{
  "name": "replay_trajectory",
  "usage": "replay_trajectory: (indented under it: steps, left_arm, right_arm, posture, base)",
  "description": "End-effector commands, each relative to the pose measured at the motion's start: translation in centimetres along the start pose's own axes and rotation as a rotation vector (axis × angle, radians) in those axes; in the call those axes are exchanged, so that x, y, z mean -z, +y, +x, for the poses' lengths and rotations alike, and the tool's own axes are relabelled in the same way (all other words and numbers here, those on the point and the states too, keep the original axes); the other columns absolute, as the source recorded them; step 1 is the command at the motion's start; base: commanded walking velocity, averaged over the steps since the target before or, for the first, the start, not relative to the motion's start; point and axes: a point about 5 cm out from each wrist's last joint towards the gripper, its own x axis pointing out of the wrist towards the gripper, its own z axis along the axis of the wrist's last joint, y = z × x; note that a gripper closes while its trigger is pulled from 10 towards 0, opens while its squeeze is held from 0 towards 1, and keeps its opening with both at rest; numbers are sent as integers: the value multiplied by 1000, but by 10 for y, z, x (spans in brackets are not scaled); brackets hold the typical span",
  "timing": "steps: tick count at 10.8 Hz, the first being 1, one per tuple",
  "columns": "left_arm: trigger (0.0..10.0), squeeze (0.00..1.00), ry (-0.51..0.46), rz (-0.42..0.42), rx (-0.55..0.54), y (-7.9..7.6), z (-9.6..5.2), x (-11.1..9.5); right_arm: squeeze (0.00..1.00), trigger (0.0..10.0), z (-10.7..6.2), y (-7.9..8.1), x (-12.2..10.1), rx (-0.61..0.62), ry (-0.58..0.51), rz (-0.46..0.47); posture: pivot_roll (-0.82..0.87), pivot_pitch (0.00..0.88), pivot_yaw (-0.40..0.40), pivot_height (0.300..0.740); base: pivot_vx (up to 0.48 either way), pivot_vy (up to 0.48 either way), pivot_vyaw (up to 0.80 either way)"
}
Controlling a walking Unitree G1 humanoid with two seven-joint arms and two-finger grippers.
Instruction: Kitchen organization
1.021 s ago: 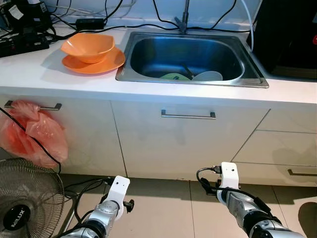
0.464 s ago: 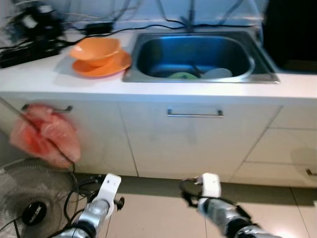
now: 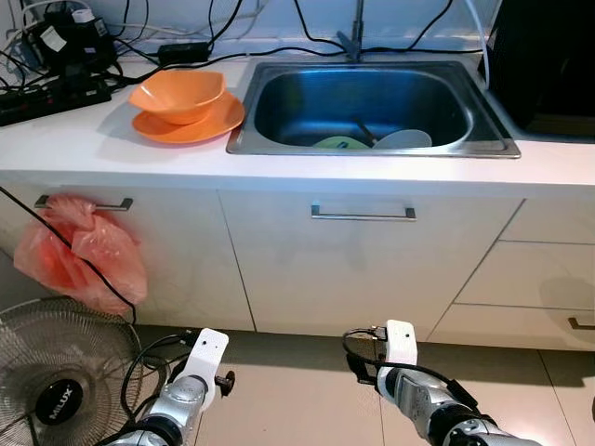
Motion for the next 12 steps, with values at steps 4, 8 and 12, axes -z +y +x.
replay_trajectory:
  steps: [4,8,12]
  left_arm:
    - [10000,0,0,-12,-22,1,0,2]
    - [10000,0,4,14,-12,2,0,1]
    - [10000,0,15,45,-14,5,-1,3]
  right_arm:
    - [0,10000,1,4,-7,-14,-3,-31]
    - [0,10000,1,5,-4,-10,4,-26]
    - [0,10000,2,9,-2,-25,6,-25]
  posture:
    - [121,0,51,740]
    - [96,0,83,740]
    - [110,0,89,740]
  base:
    - [0,0,0]
    - [0,0,-513]
    - [0,0,0]
